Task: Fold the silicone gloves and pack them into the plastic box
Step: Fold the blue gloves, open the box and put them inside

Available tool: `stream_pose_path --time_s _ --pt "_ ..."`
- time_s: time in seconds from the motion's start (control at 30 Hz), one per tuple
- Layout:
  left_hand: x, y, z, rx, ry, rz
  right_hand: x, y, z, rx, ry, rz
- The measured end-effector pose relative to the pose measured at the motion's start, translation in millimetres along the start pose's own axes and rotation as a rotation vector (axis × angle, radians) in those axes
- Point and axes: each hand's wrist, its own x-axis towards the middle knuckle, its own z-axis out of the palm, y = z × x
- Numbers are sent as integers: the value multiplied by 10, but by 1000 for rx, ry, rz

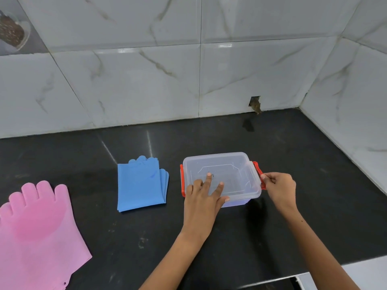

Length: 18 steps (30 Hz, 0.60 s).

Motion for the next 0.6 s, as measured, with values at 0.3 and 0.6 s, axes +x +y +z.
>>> stream_pose_path --time_s 0.3,0.6 --pt "1 -57 -4 -180 114 -26 -219 -14 41 -577 -277 -549" --pt "145 -513 -106 -888 25 -682 -252 7 102 -777 -243 -637"
